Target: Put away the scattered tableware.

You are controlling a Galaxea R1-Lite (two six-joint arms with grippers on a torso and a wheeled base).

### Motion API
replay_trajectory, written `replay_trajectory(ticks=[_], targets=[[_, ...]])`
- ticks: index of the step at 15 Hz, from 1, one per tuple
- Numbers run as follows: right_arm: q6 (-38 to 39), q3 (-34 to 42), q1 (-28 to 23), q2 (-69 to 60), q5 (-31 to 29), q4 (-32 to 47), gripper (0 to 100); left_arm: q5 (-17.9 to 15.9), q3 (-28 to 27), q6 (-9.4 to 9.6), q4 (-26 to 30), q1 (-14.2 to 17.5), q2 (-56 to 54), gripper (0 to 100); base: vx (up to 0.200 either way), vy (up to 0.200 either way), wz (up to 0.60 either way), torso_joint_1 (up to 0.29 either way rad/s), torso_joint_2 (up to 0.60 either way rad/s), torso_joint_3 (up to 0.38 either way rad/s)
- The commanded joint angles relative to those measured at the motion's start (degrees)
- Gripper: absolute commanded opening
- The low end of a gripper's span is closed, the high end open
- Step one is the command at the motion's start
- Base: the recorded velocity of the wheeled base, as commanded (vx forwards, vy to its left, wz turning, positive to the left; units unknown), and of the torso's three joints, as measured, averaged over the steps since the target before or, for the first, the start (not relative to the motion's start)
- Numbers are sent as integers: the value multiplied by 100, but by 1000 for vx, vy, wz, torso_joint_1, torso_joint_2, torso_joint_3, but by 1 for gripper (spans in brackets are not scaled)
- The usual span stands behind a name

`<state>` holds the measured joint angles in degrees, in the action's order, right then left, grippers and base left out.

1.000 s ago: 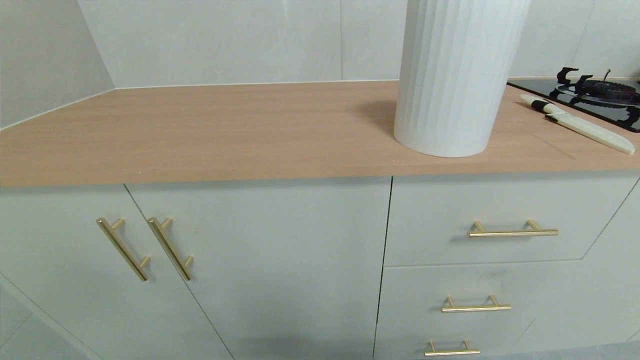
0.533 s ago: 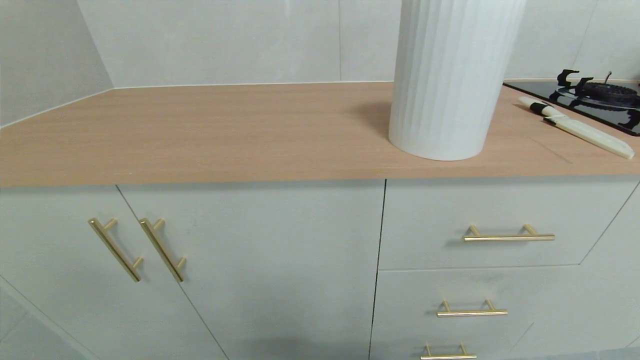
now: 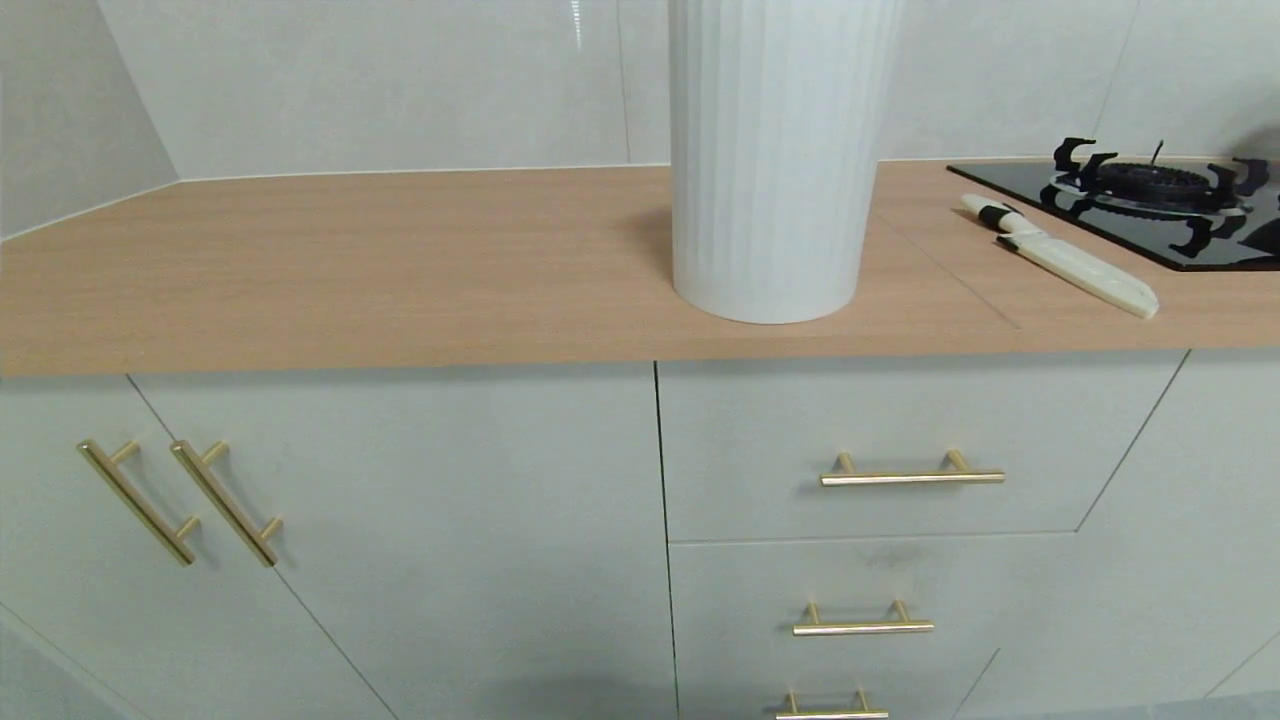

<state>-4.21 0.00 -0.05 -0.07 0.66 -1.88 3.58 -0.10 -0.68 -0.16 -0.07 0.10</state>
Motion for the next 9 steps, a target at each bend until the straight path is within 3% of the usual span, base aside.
replay_trajectory(ticks=[1,9], targets=[[-1,0,5,7,-4,12,100,2,1,-2,-11,7,-1,100,0,0,0,0,0,0],[-1,0,5,7,-13,12,100,2,1,-2,-11,7,-1,100,0,0,0,0,0,0]])
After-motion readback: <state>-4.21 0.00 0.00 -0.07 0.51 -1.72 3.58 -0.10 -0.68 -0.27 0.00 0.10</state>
